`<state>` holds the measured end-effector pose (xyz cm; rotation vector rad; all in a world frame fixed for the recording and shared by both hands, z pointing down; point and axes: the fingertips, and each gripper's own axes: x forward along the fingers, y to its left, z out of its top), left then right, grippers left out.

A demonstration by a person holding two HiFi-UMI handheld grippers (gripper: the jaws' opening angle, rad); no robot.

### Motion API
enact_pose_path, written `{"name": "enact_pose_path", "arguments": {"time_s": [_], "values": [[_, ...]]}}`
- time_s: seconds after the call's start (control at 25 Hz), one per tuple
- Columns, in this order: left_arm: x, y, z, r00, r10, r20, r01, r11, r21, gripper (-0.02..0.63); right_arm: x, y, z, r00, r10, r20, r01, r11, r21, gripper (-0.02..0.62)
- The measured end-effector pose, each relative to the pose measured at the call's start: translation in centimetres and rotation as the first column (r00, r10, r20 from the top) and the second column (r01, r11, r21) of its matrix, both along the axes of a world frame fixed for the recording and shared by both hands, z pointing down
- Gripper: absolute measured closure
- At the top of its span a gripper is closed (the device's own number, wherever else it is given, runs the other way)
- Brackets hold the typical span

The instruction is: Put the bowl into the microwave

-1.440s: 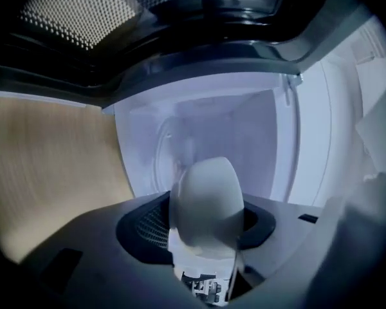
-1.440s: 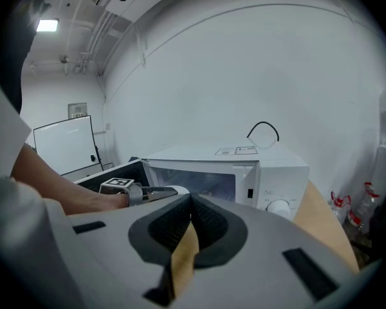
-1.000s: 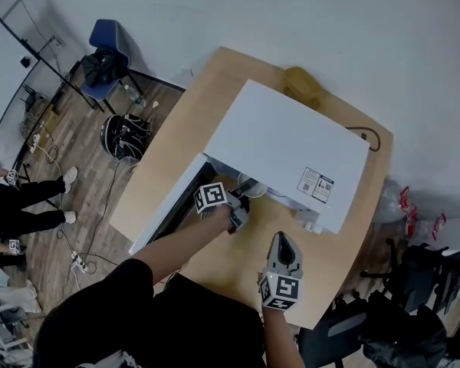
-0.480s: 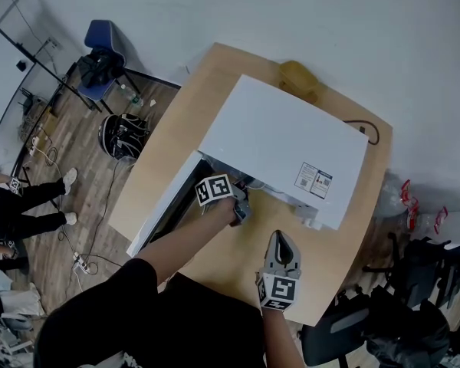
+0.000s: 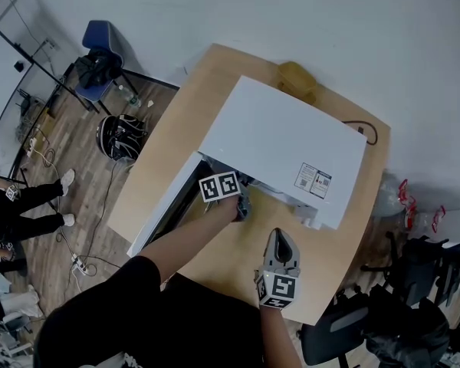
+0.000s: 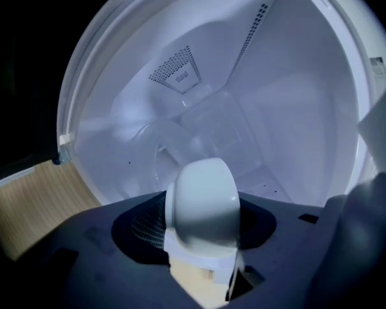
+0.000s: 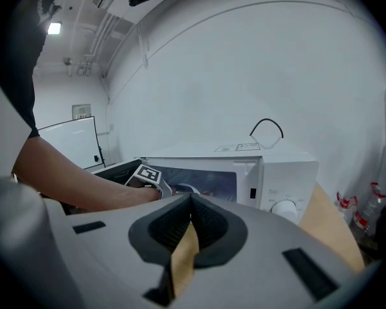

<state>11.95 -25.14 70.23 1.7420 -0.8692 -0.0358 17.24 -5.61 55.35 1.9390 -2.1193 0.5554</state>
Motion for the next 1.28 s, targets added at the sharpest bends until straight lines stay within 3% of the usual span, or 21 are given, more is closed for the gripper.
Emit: {"name": "enact_pose_path", "arguments": {"time_s": [0.2,0.4,0.64,0.8,0.88,1.28], "values": [[-0.1,-0.3,0.0,0.995,0.032,0.095,-0.040,0.995,0.087,0.390,-0.5,0.3,0.2,1.000,0.000,0.000,0.000,1.000,-0.008,0.535],[-0.3,-1.0,-0.2,0.999,-0.017,0.028,0.013,0.994,0.112,0.390,0.1,0.2,0.0,0.995,0.045,0.084,-0.044,0.999,-0.014,0.535],[-0.7,-1.9,-0.6,0.991,-0.023,0.135,-0.005,0.979,0.202,0.388,0.1,-0.4,-0.8,0.996,0.037,0.084,-0.038,0.999,0.004,0.535],[-0.3,-1.9,-0.8,0.982,-0.014,0.188,-0.029,0.973,0.227,0.285,0.1,-0.2,-0.5,0.994,0.039,0.098,-0.038,0.999,-0.009,0.535],[0.0,-2.0,-0.5,0.978,-0.010,0.208,-0.041,0.970,0.239,0.278,-0.1,-0.3,-0.4,0.994,0.036,0.103,-0.035,0.999,-0.011,0.535],[-0.4,-2.2,-0.1,0.956,-0.030,0.293,-0.088,0.921,0.380,0.264,0.0,-0.2,-0.2,0.996,0.032,0.089,-0.031,0.999,-0.013,0.535]]}}
